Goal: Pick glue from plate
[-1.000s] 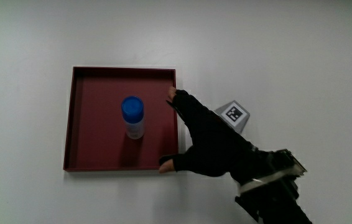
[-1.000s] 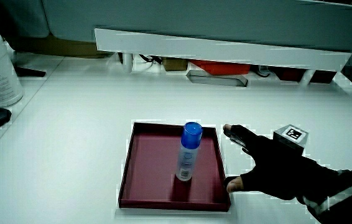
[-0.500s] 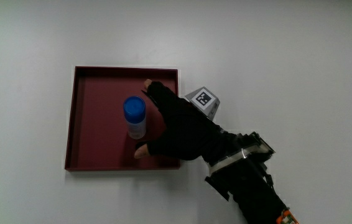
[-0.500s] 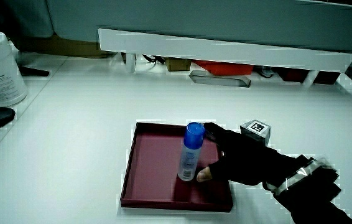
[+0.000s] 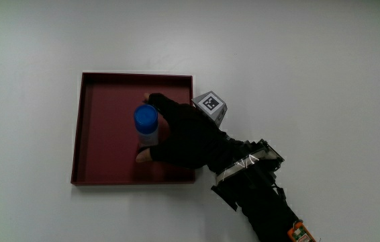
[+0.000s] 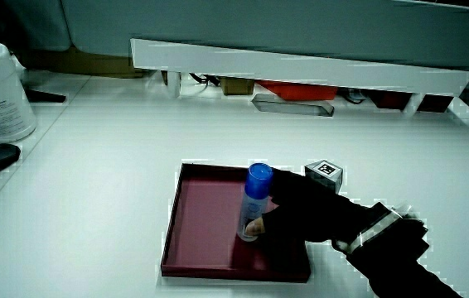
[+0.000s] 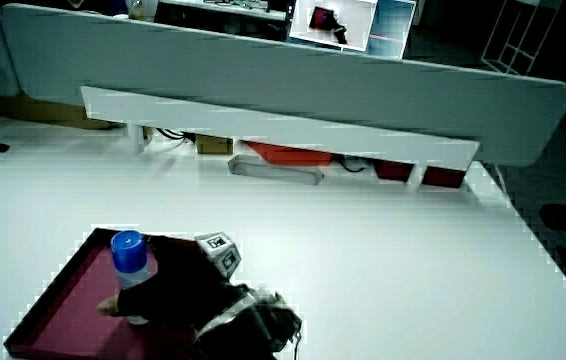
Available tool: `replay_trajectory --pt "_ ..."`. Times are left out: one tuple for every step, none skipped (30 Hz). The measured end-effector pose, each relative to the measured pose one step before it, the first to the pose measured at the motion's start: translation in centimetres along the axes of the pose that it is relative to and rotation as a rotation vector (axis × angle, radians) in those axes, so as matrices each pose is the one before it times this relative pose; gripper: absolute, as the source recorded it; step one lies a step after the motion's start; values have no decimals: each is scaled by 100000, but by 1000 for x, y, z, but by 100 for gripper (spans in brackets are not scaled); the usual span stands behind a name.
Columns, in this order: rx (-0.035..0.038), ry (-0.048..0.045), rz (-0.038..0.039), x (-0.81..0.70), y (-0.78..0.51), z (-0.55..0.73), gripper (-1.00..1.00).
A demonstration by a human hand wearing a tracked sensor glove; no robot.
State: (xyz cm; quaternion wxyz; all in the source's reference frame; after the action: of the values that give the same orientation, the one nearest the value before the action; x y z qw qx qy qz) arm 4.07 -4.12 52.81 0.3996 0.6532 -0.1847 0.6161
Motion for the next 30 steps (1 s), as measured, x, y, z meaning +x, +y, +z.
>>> replay_trajectory --pt "1295 -165 249 34 -36 86 11" --pt "942 -2 1066 92 41 71 17" --pt "267 939 -593 -28 1 17 22" --pt "837 711 1240 118 50 48 28" --pt "1313 155 185 -37 -32 12 33" --pt "678 278 1070 37 4 30 39" --pt "364 370 -597 15 10 33 44" --pt "-25 262 1128 92 93 -7 50" --pt "367 508 -190 11 20 -68 56" --pt "-451 -421 96 14 32 -72 61" --pt "-231 237 1183 101 73 -52 67" --pt "721 -285 -22 -160 -61 -33 72" --pt "690 -101 802 189 78 54 78" --pt "211 9 -795 -282 -71 -15 83" --pt "707 -982 149 1 -14 37 89" --pt "691 -455 986 -92 -40 -28 94" --pt "970 -979 782 43 -12 -14 100" --pt "515 -247 -194 73 -23 -20 100" --pt "414 -25 1065 -203 -59 -63 100" --pt "590 -701 462 23 -30 -31 100" --pt "562 -1210 92 -18 -26 -17 100" --pt "-306 -560 203 -123 -45 -31 100" --pt "-412 1381 -359 -143 -78 -20 100" --pt "415 -1777 897 -55 -43 109 100" --pt "181 2204 789 -182 -114 68 100" --pt "347 723 833 -123 -91 162 100" --pt "472 282 226 -320 -155 149 100" --pt "177 174 650 -411 -186 162 100" --pt "177 174 650 -413 -183 162 100" --pt "278 940 746 -285 -183 199 100"
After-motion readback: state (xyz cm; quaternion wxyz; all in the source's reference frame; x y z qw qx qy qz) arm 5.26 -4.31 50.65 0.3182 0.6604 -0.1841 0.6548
